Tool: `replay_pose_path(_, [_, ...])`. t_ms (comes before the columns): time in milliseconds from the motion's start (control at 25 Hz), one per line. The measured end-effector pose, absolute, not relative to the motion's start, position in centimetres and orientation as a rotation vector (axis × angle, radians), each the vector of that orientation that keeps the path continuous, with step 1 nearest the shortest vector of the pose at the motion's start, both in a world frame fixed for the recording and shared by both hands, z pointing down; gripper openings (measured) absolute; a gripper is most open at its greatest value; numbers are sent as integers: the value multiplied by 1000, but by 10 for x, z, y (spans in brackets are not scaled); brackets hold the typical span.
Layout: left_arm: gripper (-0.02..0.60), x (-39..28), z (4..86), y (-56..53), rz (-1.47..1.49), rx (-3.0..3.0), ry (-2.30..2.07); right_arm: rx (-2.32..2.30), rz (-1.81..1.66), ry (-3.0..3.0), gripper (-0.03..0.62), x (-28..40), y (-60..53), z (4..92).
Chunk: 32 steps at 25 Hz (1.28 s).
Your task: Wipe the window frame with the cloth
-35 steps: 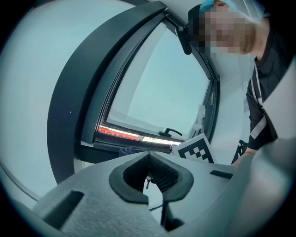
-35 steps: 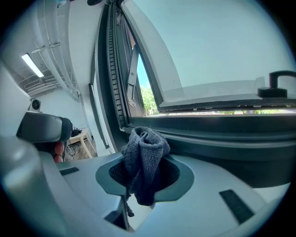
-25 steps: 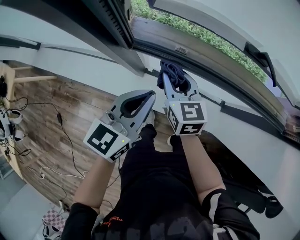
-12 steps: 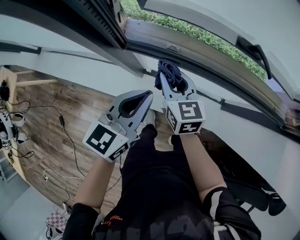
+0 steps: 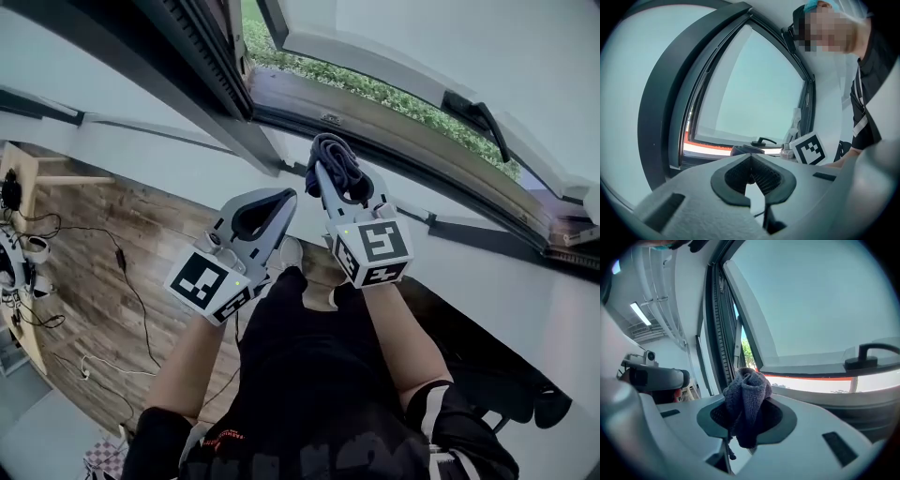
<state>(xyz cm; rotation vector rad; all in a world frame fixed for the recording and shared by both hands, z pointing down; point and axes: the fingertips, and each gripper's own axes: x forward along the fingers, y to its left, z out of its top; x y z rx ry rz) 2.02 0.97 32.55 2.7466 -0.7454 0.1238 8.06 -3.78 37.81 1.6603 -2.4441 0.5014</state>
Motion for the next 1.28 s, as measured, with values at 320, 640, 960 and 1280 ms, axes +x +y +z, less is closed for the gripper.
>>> replay_pose_path(320, [18, 28, 284, 7, 65, 2807, -740, 1656, 412, -2484, 103, 94, -27, 322])
replay_pose_path(640, [18, 37, 253, 3, 10, 2848, -729, 1636, 297, -2525, 103, 105, -21, 271])
replay_pose_path(960, [18, 61, 222, -4, -37, 2899, -670, 1629, 176, -2561, 103, 124, -16, 224])
replay_pose_path(1280, [18, 96, 202, -6, -52, 2949, -556, 1719, 98, -2522, 103, 164, -9, 194])
